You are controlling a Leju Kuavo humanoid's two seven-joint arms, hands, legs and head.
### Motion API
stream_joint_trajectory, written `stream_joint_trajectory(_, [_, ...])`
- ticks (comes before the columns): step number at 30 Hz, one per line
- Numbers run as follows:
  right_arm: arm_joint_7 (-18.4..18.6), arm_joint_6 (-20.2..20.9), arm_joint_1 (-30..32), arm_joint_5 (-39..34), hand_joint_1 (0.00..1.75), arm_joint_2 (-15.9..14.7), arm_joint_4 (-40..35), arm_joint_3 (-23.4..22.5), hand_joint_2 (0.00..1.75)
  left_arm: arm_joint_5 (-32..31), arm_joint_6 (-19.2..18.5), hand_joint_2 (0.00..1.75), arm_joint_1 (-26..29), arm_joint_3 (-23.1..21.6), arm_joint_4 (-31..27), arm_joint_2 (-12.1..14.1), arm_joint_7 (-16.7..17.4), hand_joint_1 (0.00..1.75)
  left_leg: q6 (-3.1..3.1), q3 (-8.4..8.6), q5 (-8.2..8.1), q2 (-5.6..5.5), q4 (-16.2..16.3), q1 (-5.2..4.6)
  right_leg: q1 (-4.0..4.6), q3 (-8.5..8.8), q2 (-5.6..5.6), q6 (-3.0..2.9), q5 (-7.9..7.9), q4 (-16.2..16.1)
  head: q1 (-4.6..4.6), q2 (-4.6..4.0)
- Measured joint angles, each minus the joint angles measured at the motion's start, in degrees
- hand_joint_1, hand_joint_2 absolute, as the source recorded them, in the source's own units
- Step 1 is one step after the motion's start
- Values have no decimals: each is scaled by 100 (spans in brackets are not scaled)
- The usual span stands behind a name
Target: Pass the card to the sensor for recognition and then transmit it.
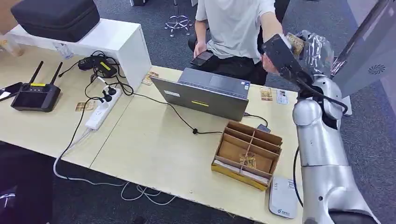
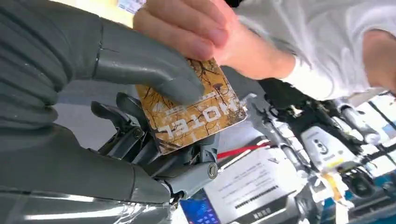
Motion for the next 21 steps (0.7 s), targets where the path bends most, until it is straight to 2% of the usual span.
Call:
stream_joint_trajectory(2, [46,0,-13,84,0,0,145,-75,175,-11,57,175,-9,0,0,-4,7,0,0,0,0,-1,0,1,1,-1,-1,0,0,0,0,0])
stream_joint_trajectory(5, [9,-63,-10,171,0,-7,464,-276,175,-9,378,175,-6,0,0,-147,133,0,0,-1,0,-1,0,0,1,-3,-2,0,-1,0,0,0])
stream_joint_trajectory(9, [-30,-92,-11,186,0,-22,654,-405,175,-9,407,175,-6,0,0,-243,177,0,0,-1,0,-1,0,1,1,-3,-1,0,-1,0,0,0])
stream_joint_trajectory(14, [-30,-96,-11,213,0,-22,779,-468,175,-9,400,175,-6,0,0,-275,177,0,0,-1,0,-1,0,0,1,-4,-1,0,-1,0,0,0])
stream_joint_trajectory(16, [-22,-116,-11,256,0,-28,814,-512,175,-9,257,175,-8,0,0,-258,153,0,0,-1,0,-1,0,1,1,-5,-1,0,-1,0,0,0])
stream_joint_trajectory(17, [3,-144,-10,263,0,-50,846,-566,175,-15,64,175,-12,0,0,-193,109,0,-1,-1,0,-1,0,2,2,-5,-2,0,-1,0,0,0])
stream_joint_trajectory(18, [-6,-151,-10,186,0,-61,862,-597,175,-24,35,175,-12,0,0,-162,98,0,-1,-1,0,-1,0,3,2,-6,-2,-1,-1,0,0,0])
stream_joint_trajectory(21, [-294,-30,-10,-635,0,-153,886,-939,175,-39,0,175,-12,4,0,-96,68,0,-1,0,1,-3,0,2,2,-6,-3,0,-1,-1,2,-2])
